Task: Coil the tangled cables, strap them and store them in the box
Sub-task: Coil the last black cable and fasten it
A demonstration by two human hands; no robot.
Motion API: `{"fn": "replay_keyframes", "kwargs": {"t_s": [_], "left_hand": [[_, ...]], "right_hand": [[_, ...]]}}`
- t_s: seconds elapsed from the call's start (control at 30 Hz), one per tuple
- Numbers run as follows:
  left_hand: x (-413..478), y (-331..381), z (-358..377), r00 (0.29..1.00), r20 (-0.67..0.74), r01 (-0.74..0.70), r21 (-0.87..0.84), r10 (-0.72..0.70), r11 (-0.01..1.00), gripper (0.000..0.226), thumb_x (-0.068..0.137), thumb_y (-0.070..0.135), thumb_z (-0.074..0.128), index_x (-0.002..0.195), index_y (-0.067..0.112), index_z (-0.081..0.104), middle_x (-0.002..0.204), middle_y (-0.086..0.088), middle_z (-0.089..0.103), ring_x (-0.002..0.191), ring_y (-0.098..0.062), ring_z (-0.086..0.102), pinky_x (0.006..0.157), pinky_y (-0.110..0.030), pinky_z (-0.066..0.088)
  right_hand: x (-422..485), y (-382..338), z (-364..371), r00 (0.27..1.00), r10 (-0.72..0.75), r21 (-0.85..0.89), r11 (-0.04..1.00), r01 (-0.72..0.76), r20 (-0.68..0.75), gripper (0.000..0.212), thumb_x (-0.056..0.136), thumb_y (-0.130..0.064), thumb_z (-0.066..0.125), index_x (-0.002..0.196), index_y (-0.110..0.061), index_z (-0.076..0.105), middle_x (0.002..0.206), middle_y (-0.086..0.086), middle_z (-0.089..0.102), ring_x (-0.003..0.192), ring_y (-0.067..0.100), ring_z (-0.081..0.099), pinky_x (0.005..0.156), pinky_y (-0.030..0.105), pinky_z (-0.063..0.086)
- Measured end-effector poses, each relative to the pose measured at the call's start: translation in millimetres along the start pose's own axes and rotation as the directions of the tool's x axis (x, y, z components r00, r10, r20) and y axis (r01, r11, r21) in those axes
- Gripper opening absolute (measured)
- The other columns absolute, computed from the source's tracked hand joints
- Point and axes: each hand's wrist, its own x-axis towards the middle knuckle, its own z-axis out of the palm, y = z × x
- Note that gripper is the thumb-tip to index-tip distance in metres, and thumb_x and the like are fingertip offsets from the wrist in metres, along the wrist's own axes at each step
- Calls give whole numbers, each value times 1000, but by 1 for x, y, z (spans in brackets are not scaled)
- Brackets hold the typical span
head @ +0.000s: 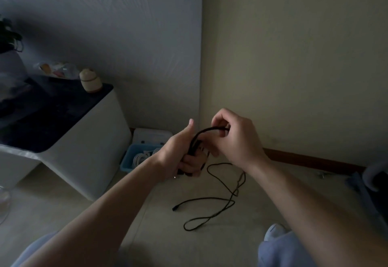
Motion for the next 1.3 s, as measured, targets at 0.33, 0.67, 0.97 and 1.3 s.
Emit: {"fn": "replay_keyframes", "kwargs": {"t_s": [0.33,0.67,0.97,1.3], "left_hand": [[-12,10,-10,999,15,-30,-274,35,961,42,98,48,43,68,19,51,46,10,27,34,-5,21,50,-24,40],[-25,35,-11,937,-195,-346,-631,289,694,45,104,45,33,69,23,52,45,10,23,35,-4,34,62,-18,50],[-22,46,-33,746,-594,-642,-522,301,561,30,107,28,39,83,18,53,48,7,44,64,-12,64,104,-28,43],[-13,42,-47,498,-785,-655,-63,368,753,20,107,17,43,101,9,61,112,-14,74,106,-30,72,94,-46,56]], "right_hand": [[6,36,19,955,207,221,942,-253,211,52,79,-72,62,70,-22,53,53,-16,48,50,1,44,57,24,41],[-11,54,28,602,397,117,762,-637,693,39,106,-43,36,85,-14,52,61,-4,48,51,12,47,73,40,47],[-13,53,28,632,363,-35,883,-469,685,24,85,-53,63,85,-29,61,73,-8,67,79,13,73,93,45,52],[-11,13,21,787,121,-7,989,-146,606,40,102,-45,50,106,-12,72,54,-14,48,48,2,41,48,18,32]]}}
